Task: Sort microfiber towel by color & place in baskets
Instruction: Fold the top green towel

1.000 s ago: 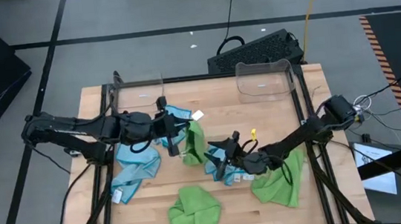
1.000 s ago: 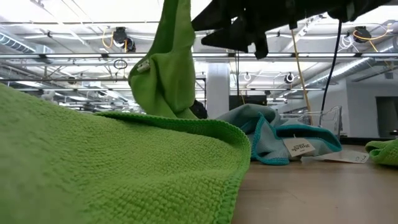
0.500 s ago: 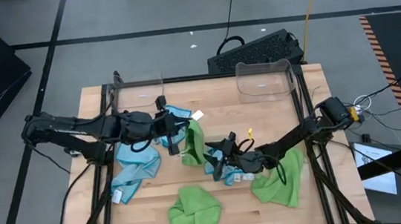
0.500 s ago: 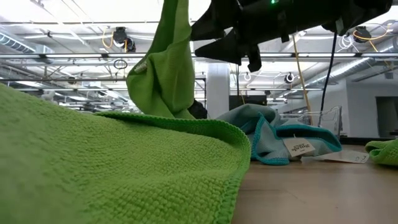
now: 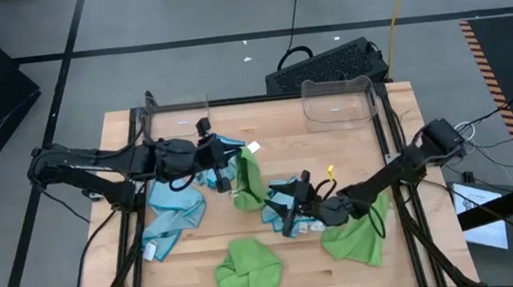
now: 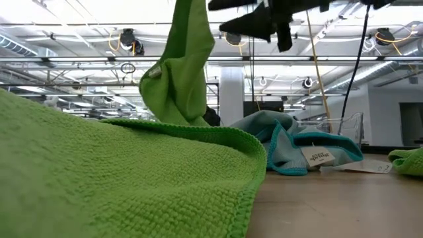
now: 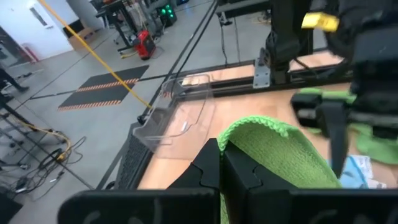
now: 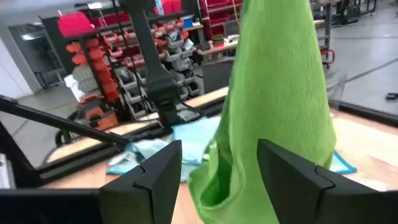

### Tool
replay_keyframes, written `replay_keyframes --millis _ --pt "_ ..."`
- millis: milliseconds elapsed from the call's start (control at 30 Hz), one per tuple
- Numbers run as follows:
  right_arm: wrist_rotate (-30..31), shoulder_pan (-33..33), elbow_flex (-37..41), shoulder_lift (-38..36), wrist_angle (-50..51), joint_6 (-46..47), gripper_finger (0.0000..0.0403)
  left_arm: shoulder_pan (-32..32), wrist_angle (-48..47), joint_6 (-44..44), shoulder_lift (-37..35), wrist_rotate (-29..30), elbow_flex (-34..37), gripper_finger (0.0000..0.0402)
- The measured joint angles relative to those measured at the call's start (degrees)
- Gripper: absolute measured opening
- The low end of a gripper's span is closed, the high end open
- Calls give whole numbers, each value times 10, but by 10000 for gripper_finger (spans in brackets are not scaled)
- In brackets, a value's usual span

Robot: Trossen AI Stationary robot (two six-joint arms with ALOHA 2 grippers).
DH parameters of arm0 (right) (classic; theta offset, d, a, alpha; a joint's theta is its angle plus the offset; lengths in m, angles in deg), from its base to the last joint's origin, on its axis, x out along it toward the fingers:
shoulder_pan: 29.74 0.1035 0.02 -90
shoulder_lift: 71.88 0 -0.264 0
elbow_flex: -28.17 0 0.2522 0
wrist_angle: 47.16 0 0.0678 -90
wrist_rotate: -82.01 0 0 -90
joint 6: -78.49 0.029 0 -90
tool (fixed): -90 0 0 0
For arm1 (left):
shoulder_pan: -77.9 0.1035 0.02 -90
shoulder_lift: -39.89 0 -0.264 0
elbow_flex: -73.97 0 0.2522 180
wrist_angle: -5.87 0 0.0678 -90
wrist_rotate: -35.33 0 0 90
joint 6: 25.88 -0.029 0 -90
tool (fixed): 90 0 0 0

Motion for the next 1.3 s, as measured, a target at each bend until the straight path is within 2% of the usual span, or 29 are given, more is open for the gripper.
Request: replay_keyframes --millis 333,667,867,1067,1200,1300 --pt "-1 -19 0 66 -140 -66 203 3 9 11 0 -2 0 1" --pt "-28 -63 -25 109 -136 -48 202 0 11 11 0 -5 0 1" --pt "-3 -69 -25 109 -40 6 185 -23 12 -13 -16 -6 1 1" --pt "-4 -68 -25 100 33 30 164 -40 10 -26 -48 -1 0 1" --pt "-53 -68 -25 53 109 22 158 -44 10 -31 -71 0 0 1" --pt "-95 -72 -25 0 207 30 158 -43 6 -30 -83 1 0 1"
